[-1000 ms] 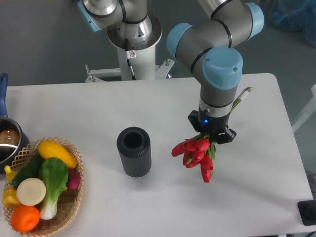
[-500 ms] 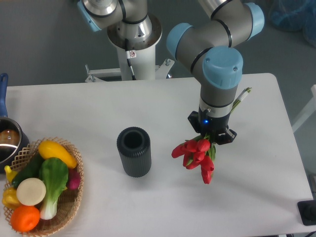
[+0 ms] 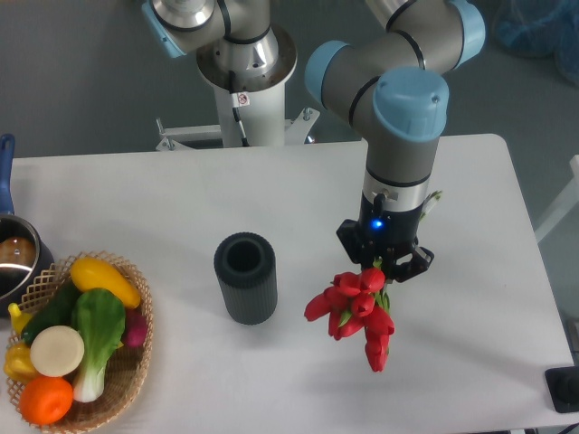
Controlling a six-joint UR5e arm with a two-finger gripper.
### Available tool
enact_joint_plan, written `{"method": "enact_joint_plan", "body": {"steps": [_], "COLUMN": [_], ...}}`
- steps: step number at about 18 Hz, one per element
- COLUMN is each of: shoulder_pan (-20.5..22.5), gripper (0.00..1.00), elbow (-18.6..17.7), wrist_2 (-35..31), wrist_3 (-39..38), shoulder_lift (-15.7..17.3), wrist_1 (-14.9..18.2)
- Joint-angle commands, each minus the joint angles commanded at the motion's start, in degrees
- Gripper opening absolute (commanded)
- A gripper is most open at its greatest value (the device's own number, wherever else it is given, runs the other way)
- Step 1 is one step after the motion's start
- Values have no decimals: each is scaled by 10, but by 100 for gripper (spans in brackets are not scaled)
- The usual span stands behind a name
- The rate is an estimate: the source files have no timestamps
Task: Insert the flowers into the vase
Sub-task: 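Lift and swing the tulip bunch over the grey vase, flipping blooms upward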
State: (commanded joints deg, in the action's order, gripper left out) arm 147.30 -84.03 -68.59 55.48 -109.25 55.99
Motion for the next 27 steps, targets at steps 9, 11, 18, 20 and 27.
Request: {"method": "enact_joint_plan", "body": {"steps": [9,11,18,20,27], "shoulder_pan": [9,11,46,55,56], "gripper": [0,1,4,4,3], "elbow": [7,7,-8,-16,-46], "wrist_2": [144,150,289,324,385], "wrist_3": [-87,-99,-125,-123,-104], "shoulder_lift": [11,14,36,43,81], "wrist_1": [-67,-81,-100,-101,-102]}}
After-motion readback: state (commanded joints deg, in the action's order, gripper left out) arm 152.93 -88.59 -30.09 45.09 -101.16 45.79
